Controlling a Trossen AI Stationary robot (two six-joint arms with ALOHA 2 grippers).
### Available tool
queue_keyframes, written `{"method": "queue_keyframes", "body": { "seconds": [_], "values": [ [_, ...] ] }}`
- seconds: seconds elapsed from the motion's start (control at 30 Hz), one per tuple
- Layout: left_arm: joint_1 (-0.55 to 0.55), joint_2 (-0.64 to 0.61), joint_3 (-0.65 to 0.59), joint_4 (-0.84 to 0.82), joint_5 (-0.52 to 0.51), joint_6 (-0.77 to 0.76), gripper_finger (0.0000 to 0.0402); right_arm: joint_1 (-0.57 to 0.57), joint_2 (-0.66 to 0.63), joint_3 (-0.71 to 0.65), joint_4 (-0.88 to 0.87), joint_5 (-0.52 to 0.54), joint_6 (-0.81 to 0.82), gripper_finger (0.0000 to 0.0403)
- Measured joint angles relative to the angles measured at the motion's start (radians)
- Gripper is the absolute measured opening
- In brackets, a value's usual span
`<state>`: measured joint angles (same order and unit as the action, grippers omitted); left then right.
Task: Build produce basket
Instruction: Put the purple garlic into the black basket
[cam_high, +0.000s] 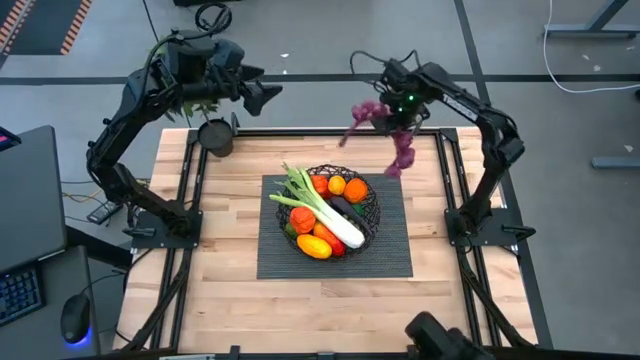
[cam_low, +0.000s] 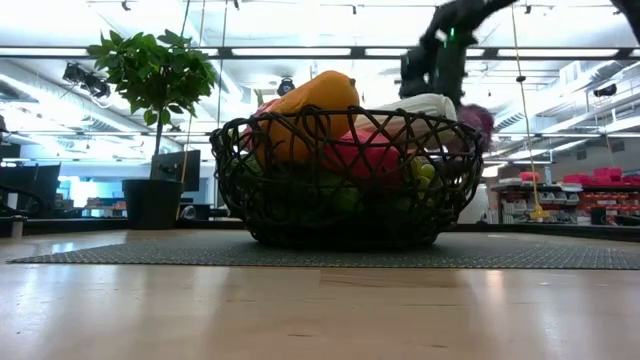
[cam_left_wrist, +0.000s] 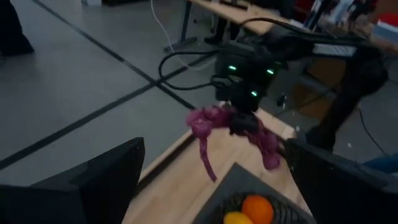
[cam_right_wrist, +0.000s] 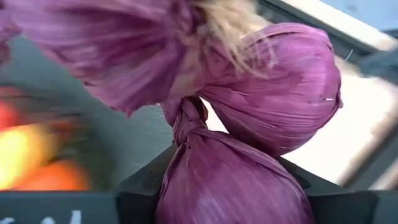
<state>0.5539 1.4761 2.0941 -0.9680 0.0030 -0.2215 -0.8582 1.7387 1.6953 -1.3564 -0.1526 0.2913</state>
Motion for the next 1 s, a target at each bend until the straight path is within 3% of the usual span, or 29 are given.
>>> {"method": "queue_keyframes", "body": {
  "seconds": [0.27, 0.53, 1.0],
  "values": [
    [0.038, 0.0, 0.0, 0.064, 0.0, 0.001, 0.0394, 0.178, -0.052, 0.14, 0.002, -0.07, 0.201, 0.0169],
    [0.045, 0.0, 0.0, 0.054, 0.001, 0.001, 0.0394, 0.386, -0.051, 0.152, 0.034, -0.078, 0.364, 0.0169],
    [0.042, 0.0, 0.0, 0.037, 0.001, -0.033, 0.0394, 0.588, -0.05, 0.133, 0.098, 0.111, 0.551, 0.0169]
  ]
}}
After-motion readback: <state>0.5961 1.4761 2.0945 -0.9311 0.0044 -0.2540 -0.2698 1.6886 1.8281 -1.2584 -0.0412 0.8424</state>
